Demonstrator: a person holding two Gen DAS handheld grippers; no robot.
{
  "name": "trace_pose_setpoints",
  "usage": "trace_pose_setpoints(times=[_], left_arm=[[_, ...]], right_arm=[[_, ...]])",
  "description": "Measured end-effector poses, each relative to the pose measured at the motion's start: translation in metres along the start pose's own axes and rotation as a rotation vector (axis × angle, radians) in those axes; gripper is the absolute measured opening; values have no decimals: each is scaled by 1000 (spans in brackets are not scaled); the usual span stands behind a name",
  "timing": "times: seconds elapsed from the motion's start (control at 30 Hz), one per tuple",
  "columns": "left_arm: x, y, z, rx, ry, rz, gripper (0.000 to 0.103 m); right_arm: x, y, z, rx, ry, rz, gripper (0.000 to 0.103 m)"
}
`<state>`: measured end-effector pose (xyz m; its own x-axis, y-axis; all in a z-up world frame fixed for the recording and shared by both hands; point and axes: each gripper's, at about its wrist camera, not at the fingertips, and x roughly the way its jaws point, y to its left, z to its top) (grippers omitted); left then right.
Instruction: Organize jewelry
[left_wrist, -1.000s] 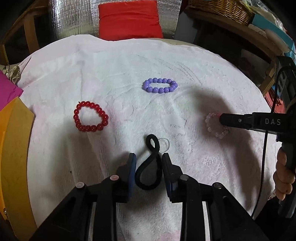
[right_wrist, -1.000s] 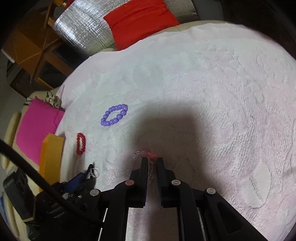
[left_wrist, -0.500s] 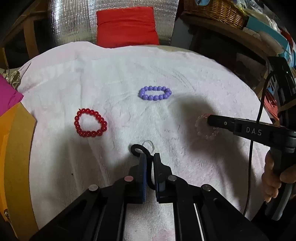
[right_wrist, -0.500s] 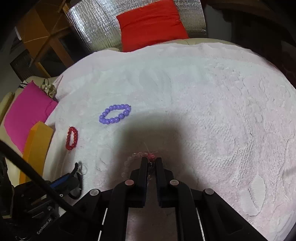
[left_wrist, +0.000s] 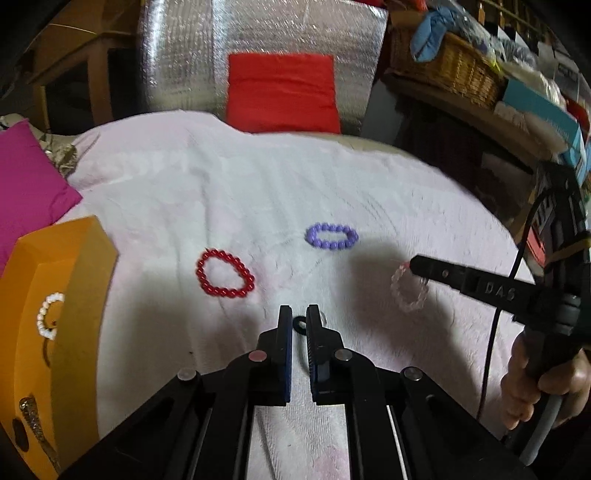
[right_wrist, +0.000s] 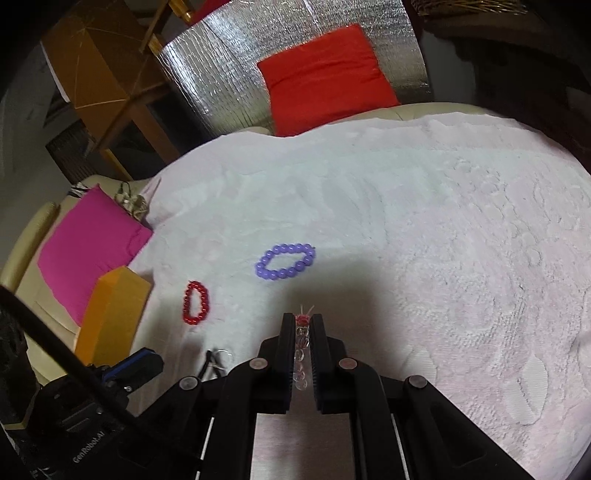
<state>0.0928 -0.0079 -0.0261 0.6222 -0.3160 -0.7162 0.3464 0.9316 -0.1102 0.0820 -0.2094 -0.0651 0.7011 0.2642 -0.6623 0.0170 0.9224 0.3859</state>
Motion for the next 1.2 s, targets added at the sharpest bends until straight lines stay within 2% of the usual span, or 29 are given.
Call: trace_pose_setpoints(times=[0.23, 0.47, 0.7, 0.8, 0.87, 0.97, 1.03, 1.13, 1.2], left_arm=[[-33, 10, 2, -38, -81, 1, 8], [-74, 23, -4, -71, -165, 22, 8], [-108, 49, -16, -112, -224, 52, 8], [-94, 50, -21, -106, -178, 11, 8], [-73, 41, -24, -87, -117, -5, 8], [-41, 26, -23, -70, -35, -19, 8], [-23, 18, -19, -81, 1, -48, 9], [5, 3, -15, -91, 56, -77, 26], [21, -5, -16, -82, 97, -76, 48]], right_arm=[[-19, 22, -1, -7, -27, 96, 9], [-45, 53, -7, -57, -97, 190, 9], [-55, 91, -17, -154, -128, 213, 9], [-58, 97, -20, -192, -167, 191, 9], [-57, 98, -23, -237, -196, 117, 9], [-51, 86, -22, -244, -189, 43, 9], [-50, 75, -19, -211, -178, 26, 9], [-54, 61, -15, -174, -183, 30, 9], [-54, 55, -13, -169, -180, 29, 9]])
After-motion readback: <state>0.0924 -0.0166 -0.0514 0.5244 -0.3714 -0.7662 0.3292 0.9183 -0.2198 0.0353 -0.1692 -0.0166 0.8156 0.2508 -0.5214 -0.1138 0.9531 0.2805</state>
